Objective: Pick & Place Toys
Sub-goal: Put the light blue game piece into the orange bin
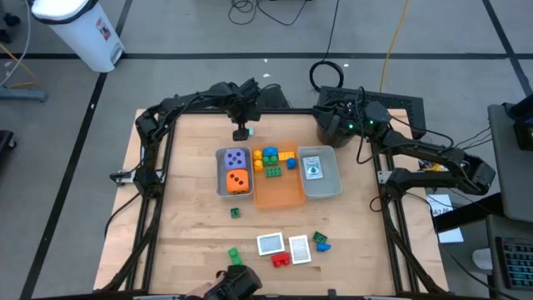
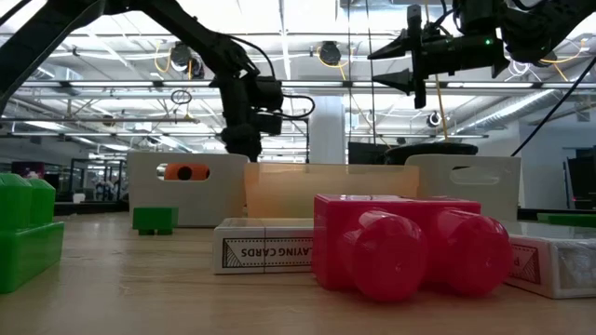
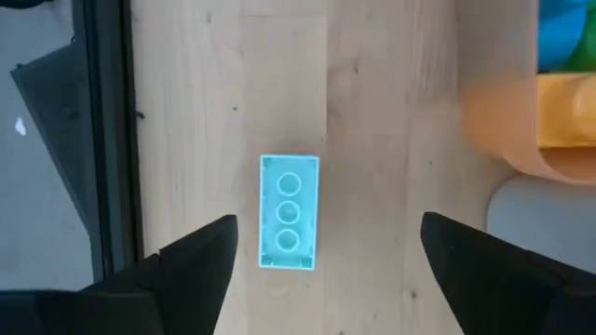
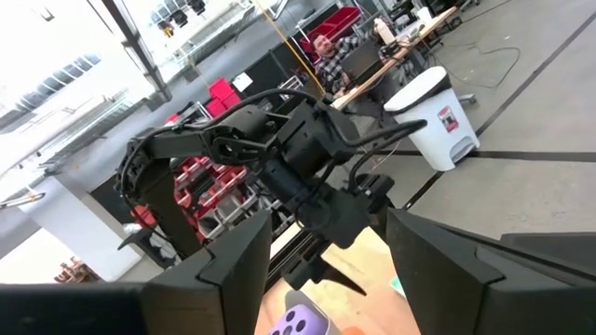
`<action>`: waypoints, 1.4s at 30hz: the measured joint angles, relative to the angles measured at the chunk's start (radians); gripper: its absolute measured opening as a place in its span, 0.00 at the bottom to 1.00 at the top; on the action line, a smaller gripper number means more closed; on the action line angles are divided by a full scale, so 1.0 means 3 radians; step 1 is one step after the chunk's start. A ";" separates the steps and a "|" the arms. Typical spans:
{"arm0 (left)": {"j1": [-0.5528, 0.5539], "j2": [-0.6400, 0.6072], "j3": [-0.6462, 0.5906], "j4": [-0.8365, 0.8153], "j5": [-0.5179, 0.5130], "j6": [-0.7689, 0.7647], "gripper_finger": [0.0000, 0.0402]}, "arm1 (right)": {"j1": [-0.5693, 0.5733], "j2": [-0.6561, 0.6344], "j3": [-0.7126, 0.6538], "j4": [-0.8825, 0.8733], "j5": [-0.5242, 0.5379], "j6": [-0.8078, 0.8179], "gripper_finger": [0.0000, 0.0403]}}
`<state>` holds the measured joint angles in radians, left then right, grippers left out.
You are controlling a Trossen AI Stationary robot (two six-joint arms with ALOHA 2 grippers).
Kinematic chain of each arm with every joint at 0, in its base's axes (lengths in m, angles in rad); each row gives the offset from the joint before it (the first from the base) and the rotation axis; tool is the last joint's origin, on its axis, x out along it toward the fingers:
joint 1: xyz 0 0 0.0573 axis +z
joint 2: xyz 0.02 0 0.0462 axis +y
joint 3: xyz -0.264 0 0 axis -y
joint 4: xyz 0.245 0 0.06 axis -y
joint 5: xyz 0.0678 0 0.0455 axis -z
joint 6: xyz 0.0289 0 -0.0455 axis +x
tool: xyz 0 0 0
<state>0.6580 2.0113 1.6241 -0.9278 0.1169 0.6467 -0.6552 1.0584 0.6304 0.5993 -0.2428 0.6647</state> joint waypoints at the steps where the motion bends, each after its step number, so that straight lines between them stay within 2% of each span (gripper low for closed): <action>1: 0.0004 0.0000 0.0000 0.0014 0.0024 -0.0002 0.86 | 0.0001 0.0000 0.0000 -0.0002 0.0000 -0.0007 0.52; 13: 0.0034 0.0217 0.0003 0.0071 -0.0040 0.0002 0.78 | 0.0000 0.0000 0.0000 -0.0006 0.0001 -0.0073 0.52; 21: 0.0071 0.0217 -0.0022 0.0388 -0.0107 0.0011 0.75 | 0.0000 0.0000 0.0000 -0.0007 0.0001 -0.0085 0.52; 42: 0.0068 0.0393 -0.0025 0.0322 -0.0131 0.0048 0.68 | 0.0001 0.0000 0.0000 -0.0018 0.0001 -0.0160 0.52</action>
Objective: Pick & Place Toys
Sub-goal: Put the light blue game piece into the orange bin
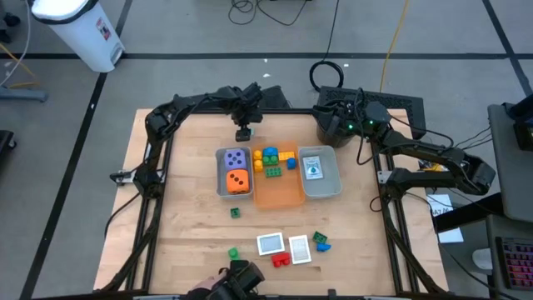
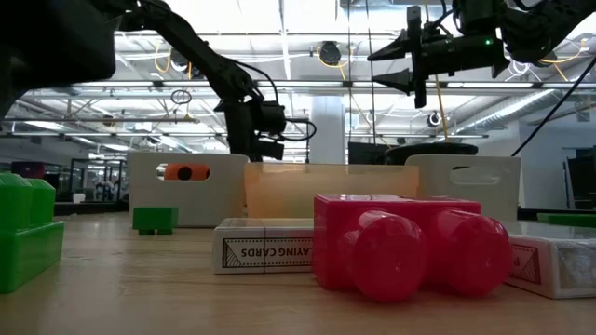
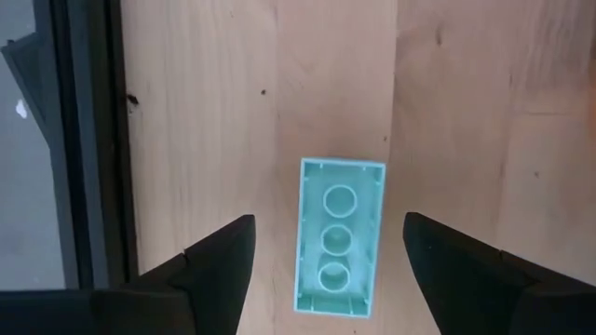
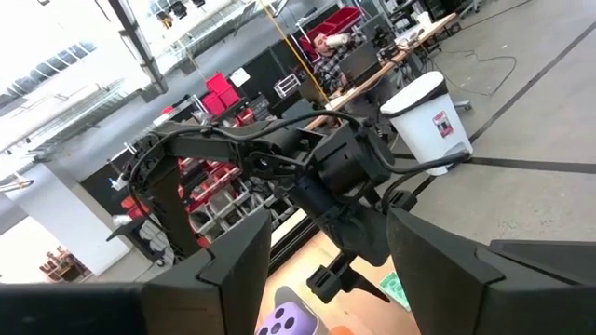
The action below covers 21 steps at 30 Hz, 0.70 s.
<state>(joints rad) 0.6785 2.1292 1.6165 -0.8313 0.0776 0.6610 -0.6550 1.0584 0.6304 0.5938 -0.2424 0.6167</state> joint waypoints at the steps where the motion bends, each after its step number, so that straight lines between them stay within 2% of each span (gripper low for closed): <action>1: 0.0000 0.0008 0.0000 -0.0005 -0.0002 0.0000 0.68 | 0.0000 0.0000 0.0000 0.0001 0.0000 0.0001 0.52; 21: -0.0023 0.0163 0.0011 -0.0207 -0.0077 -0.0044 0.66 | 0.0000 0.0000 0.0000 0.0000 0.0000 0.0024 0.52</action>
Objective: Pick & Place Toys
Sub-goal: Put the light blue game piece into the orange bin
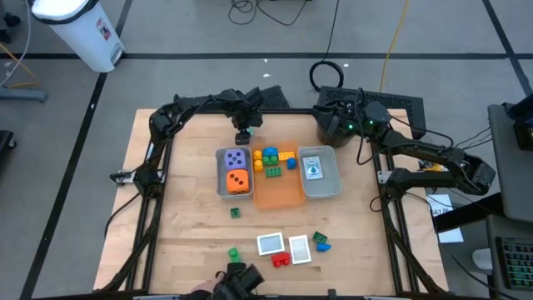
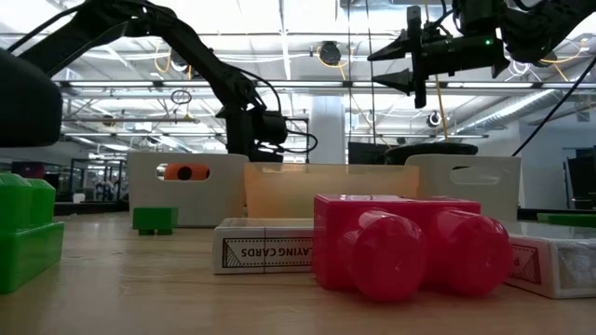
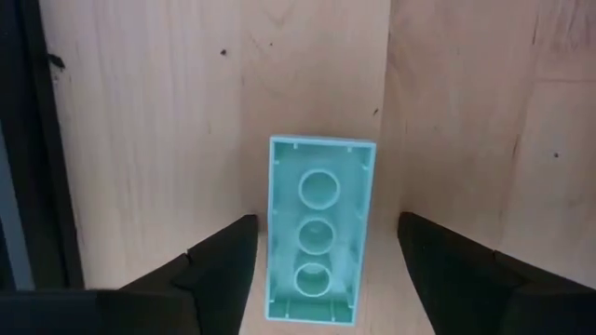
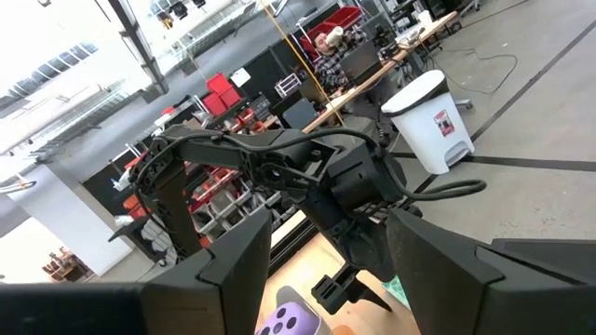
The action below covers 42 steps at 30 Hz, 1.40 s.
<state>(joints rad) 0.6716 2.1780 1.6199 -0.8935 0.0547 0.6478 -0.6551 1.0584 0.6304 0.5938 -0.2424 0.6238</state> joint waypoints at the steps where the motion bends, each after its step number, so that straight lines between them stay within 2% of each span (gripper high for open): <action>1: 0.0000 0.0000 0.0000 0.0002 -0.0005 -0.0010 0.64 | 0.0000 0.0000 0.0000 -0.0001 0.0000 0.0000 0.52; 11: 0.0004 0.0001 0.0000 0.0045 -0.0015 -0.0316 0.31 | 0.0000 0.0000 0.0000 0.0000 0.0001 0.0002 0.52; 18: 0.0010 0.0003 0.0236 0.0018 -0.0011 -0.0752 0.31 | 0.0000 0.0001 0.0000 0.0006 0.0001 0.0065 0.52; 20: 0.0015 -0.0046 0.0360 0.0021 0.0135 -0.0935 0.31 | 0.0001 0.0000 0.0000 0.0046 0.0002 0.0065 0.52; 22: 0.0029 -0.0066 0.0512 0.0022 0.0386 -0.1115 0.31 | 0.0000 0.0001 0.0000 0.0116 0.0003 0.0065 0.52; 26: 0.0051 -0.0102 0.0835 0.0012 0.1158 -0.1393 0.35 | 0.0001 0.0001 -0.0001 0.0395 0.0003 0.0115 0.52; 30: 0.0113 -0.0109 0.1233 -0.0061 0.2180 -0.1671 0.34 | 0.0001 0.0001 -0.0001 0.0789 0.0006 0.0250 0.52; 35: 0.0151 -0.0112 0.1532 0.0132 0.3524 -0.2203 0.32 | 0.0040 0.0000 0.0008 0.1314 0.0024 0.0321 0.52; 38: 0.0125 -0.0114 0.1587 0.0325 0.4179 -0.2555 0.34 | 0.0217 0.0003 0.0239 0.1034 0.0149 0.0033 0.52; 42: 0.0056 -0.0114 0.1595 0.0602 0.4598 -0.2852 0.36 | 0.0685 0.0083 0.1015 -0.0325 0.0470 -0.1140 0.52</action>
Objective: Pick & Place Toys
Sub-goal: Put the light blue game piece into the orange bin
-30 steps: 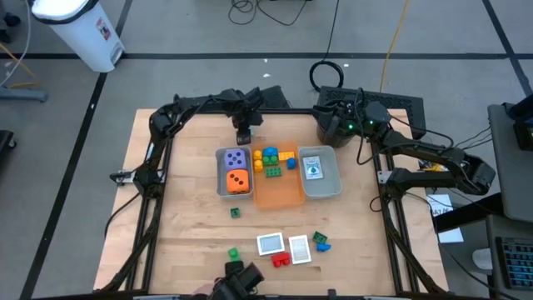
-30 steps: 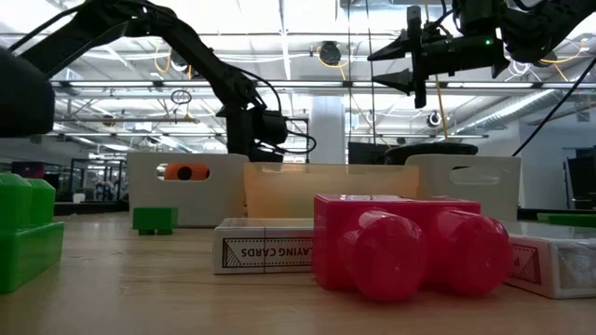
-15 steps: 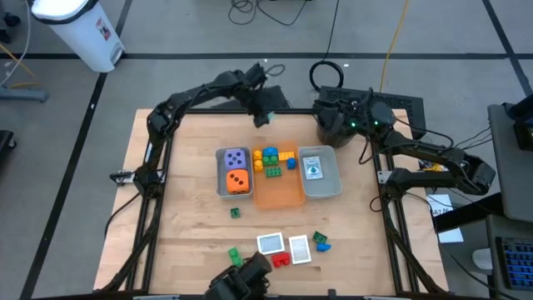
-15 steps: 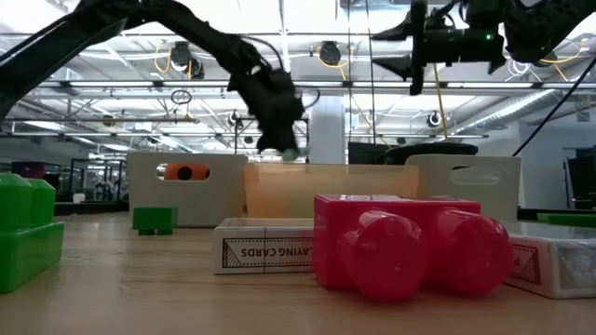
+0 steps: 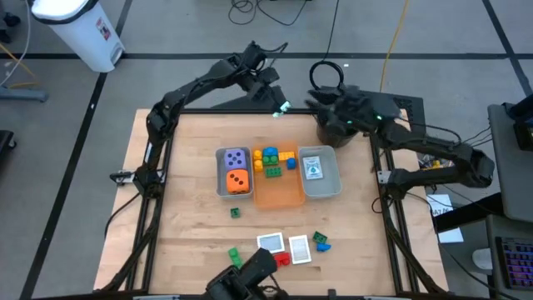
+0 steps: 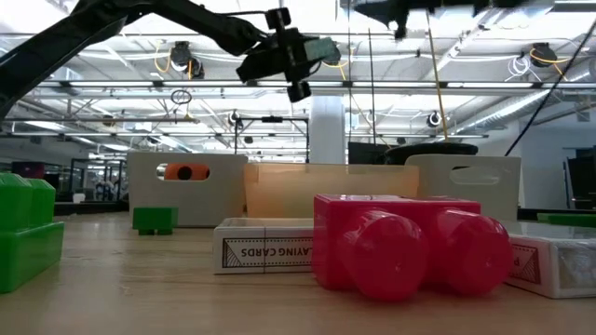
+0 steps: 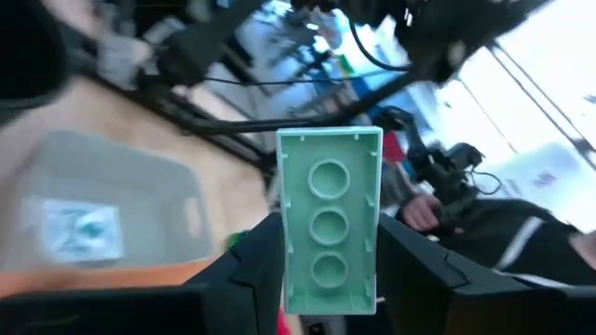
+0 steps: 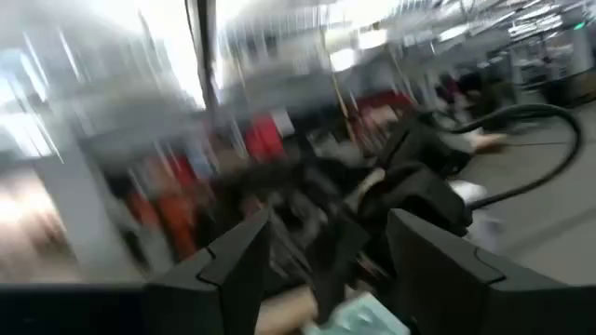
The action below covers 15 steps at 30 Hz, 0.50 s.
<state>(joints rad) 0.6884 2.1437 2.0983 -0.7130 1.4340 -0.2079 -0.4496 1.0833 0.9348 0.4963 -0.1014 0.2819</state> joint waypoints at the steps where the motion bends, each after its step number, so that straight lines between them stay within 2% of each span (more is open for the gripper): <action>1: -0.0018 0.0000 0.0000 0.0077 0.0069 -0.0072 0.35 | 0.0133 0.0054 0.0244 -0.0420 0.0149 -0.0364 0.52; 4: -0.0088 0.0000 0.0000 0.0293 0.0220 -0.0351 0.33 | 0.0495 0.0249 0.0889 -0.1376 0.0605 -0.1351 0.52; 8: -0.0221 0.0000 0.0000 0.0492 0.0448 -0.0648 0.33 | 0.0960 0.0489 0.1451 -0.2171 0.1389 -0.2308 0.52; 10: -0.0285 -0.0010 0.0000 0.0488 0.0458 -0.0727 0.34 | 0.1180 0.0588 0.1553 -0.2367 0.1797 -0.2713 0.52; 15: -0.0412 -0.0029 0.0000 0.0500 0.0458 -0.0872 0.36 | 0.1699 0.0695 0.1558 -0.2351 0.2709 -0.3693 0.52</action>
<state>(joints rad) 0.5646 2.1349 2.0983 -0.5629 1.5715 -0.4695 0.0600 1.2917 1.4023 -0.2090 0.7113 -0.8260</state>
